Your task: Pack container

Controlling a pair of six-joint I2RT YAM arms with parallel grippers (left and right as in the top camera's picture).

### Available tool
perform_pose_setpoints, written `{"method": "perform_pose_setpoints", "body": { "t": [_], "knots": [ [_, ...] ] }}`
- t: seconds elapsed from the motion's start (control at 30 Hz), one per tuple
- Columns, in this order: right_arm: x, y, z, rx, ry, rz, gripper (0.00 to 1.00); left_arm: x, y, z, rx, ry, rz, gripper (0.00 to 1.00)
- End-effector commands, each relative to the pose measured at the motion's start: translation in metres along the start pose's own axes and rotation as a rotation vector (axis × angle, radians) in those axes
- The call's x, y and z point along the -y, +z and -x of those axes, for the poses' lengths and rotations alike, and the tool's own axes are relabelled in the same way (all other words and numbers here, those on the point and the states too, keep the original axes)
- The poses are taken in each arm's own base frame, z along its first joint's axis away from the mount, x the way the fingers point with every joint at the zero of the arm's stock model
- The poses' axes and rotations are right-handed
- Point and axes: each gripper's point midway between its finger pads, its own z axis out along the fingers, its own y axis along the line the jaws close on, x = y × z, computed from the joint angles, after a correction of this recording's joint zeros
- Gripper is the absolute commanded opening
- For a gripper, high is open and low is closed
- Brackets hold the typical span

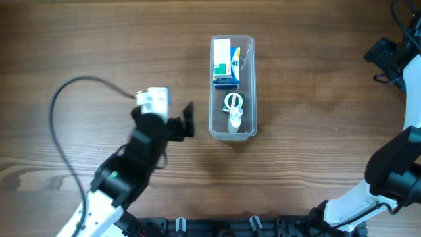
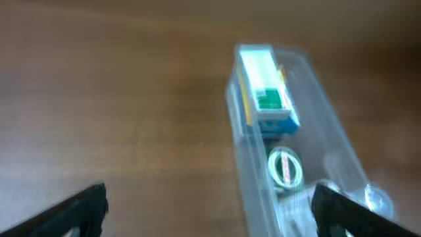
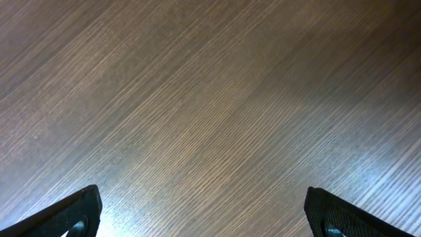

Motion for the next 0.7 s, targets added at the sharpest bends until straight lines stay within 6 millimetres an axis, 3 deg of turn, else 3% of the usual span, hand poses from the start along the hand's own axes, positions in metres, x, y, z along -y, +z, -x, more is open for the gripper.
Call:
{"method": "perform_pose_setpoints", "body": {
  "t": [0.0,0.1,0.2,0.37,0.67],
  "knots": [
    [0.0,0.006,-0.003,-0.009,0.003,-0.015,1.0,-0.026,-0.006,-0.034,0.034,0.034,-0.112,1.0],
    [0.0,0.006,-0.003,-0.009,0.003,-0.015,1.0,-0.061,-0.017,-0.041,0.165,-0.123,-0.053,1.0],
    [0.0,0.006,-0.003,-0.009,0.003,-0.015,1.0,-0.083,-0.029,-0.044,0.281,-0.174,-0.016,1.0],
    [0.0,0.006,-0.003,-0.009,0.003,-0.015,1.0,-0.099,-0.044,-0.033,0.397,-0.184,0.022,1.0],
    [0.0,0.006,-0.003,-0.009,0.003,-0.015,1.0,-0.098,-0.051,-0.039,0.449,-0.058,0.011,1.0]
  ]
}}
